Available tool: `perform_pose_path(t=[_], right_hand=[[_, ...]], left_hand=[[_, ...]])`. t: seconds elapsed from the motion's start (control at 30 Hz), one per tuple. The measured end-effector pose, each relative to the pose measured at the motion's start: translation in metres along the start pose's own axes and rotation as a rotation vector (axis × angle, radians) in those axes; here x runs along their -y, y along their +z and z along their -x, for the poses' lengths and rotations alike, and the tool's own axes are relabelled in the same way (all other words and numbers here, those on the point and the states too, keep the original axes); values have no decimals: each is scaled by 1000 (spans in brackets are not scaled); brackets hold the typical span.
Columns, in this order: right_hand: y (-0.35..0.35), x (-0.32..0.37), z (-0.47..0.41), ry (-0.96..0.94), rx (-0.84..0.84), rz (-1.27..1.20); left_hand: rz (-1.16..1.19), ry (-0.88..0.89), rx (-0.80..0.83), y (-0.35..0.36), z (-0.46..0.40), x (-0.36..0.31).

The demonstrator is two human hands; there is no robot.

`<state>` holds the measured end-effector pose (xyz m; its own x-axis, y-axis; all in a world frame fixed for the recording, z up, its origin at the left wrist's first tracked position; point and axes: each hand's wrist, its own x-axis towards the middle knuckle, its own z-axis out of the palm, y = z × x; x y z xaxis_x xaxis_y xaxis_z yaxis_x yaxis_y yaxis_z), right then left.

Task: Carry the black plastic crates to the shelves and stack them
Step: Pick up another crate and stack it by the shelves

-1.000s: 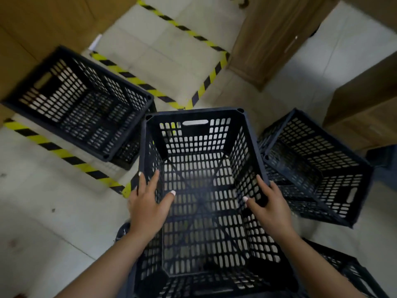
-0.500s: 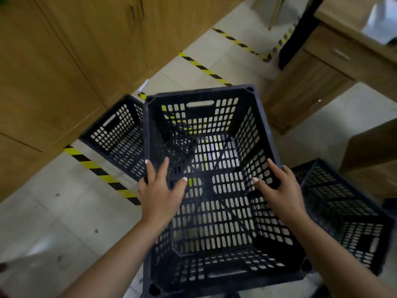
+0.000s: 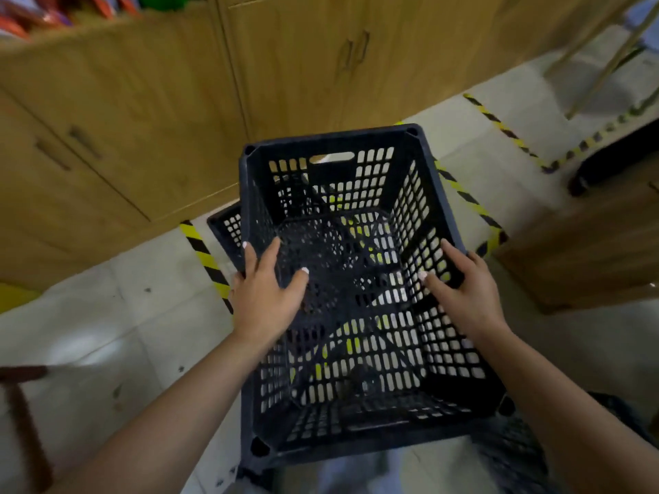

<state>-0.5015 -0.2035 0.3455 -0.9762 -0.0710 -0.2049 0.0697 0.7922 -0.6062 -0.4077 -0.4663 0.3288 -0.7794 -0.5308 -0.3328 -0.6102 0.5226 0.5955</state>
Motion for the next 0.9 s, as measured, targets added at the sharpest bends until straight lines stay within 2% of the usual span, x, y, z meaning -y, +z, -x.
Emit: perform_pose_path(t=[0.2,0.47,0.57,0.8,0.9], right_hand=[[25,7,-90,-144,219,35],[54,51,-200,-430,415,157],[65,61,-220,-508,440,227],[78,42,-237,-549,571,464],[81,32,-240,-573,545,476]], left_hand=[[-169,-163,-79,15,-41,-3],[-78,-332,-348,27,-84,-13],[-72,-362,-351,30,-91,-12],[-116,-375,-250,61,-90,3],[-134,-368,-268,66,-91,7]])
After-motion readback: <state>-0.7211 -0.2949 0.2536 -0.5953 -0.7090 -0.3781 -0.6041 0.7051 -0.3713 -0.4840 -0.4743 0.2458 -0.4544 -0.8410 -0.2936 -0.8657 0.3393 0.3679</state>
